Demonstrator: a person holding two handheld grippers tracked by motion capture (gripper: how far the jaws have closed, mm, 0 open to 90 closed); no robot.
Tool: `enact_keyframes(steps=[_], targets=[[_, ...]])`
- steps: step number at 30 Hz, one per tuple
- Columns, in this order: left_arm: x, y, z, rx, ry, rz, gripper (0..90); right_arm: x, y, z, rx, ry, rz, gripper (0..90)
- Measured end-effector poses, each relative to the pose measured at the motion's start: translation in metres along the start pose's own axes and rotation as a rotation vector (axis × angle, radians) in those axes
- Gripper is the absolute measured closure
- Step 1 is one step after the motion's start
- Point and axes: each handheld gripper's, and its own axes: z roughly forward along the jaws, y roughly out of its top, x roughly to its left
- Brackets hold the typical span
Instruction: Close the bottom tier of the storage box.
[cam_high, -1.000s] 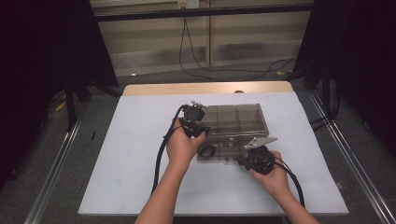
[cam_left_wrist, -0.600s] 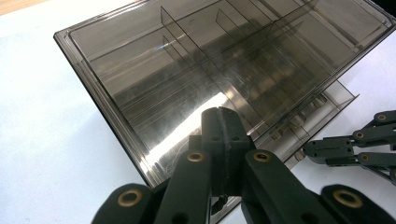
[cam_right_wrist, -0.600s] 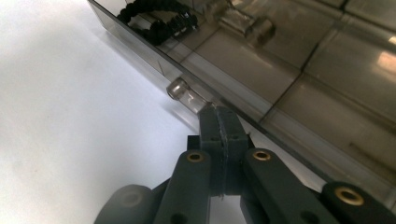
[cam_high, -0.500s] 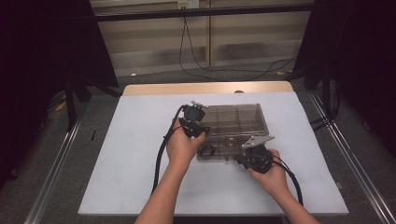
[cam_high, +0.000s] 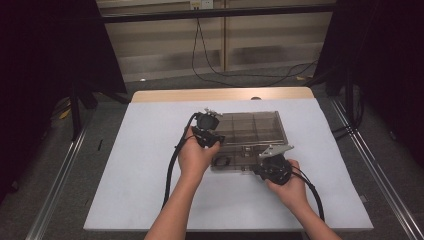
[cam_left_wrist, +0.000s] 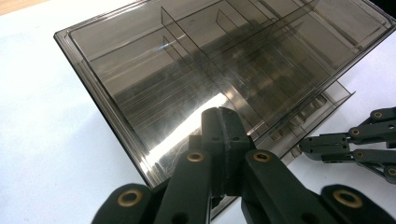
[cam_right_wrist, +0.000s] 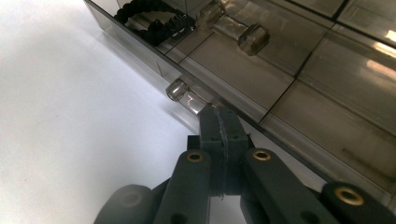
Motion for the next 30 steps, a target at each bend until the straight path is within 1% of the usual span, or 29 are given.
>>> enact_keyframes(steps=[9,12,21,25,26,29,30], targets=[[0.0001,-0.0004,0.0000,-0.002,0.000,-0.002,90.0,-0.0010,0.0005,0.0014,-0.008,-0.002,0.005,90.0],[0.0003,-0.0006,-0.0003,-0.002,0.003,-0.001,90.0,-0.0017,0.0008,0.0019,-0.001,-0.012,0.005,90.0],[0.0005,-0.0010,0.0000,-0.009,-0.001,-0.007,90.0,-0.0022,0.0007,0.0032,-0.007,-0.020,0.005,90.0],[0.0006,-0.0010,-0.0002,-0.007,-0.001,-0.003,90.0,-0.0024,0.0010,0.0038,-0.009,-0.023,0.007,90.0],[0.0002,-0.0012,0.0001,-0.012,-0.002,-0.011,90.0,-0.0026,0.0011,0.0038,-0.008,-0.025,0.008,90.0],[0.0002,-0.0012,0.0001,-0.012,-0.002,-0.011,90.0,-0.0031,0.0014,0.0044,-0.007,-0.031,0.011,90.0],[0.0002,-0.0012,0.0000,-0.011,-0.001,-0.010,90.0,-0.0034,0.0014,0.0048,-0.011,-0.024,0.013,90.0]])
